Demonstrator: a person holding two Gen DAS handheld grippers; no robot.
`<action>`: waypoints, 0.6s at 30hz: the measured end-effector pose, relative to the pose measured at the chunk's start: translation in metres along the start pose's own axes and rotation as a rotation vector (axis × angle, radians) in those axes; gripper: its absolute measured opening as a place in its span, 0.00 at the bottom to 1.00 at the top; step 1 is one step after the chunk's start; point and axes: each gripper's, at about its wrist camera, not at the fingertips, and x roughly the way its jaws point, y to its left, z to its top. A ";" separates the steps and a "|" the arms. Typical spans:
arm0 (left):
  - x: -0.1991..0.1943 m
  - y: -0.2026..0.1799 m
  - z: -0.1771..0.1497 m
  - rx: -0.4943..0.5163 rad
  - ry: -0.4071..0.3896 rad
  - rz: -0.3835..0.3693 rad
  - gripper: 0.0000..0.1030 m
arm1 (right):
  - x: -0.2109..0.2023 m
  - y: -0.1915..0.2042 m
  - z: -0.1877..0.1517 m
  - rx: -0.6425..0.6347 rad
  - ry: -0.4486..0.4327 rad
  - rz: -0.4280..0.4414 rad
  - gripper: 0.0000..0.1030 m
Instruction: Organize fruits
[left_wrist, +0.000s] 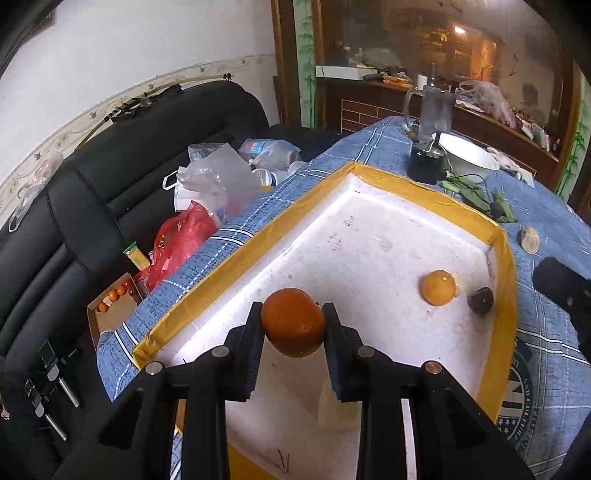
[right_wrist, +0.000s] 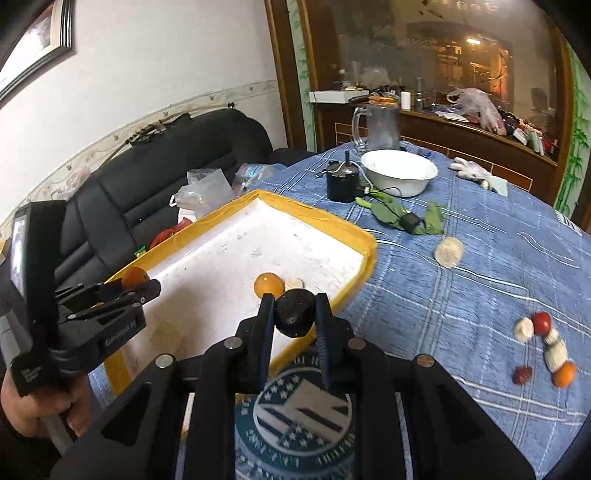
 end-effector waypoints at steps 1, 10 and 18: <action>0.001 0.001 0.001 -0.001 0.001 0.002 0.29 | 0.007 0.001 0.003 -0.001 0.005 0.001 0.23; 0.011 0.009 0.004 -0.009 0.027 0.022 0.29 | 0.049 -0.008 0.023 0.018 0.044 -0.008 0.23; 0.016 0.012 0.007 -0.002 0.042 0.016 0.29 | 0.080 -0.009 0.031 0.015 0.081 -0.005 0.23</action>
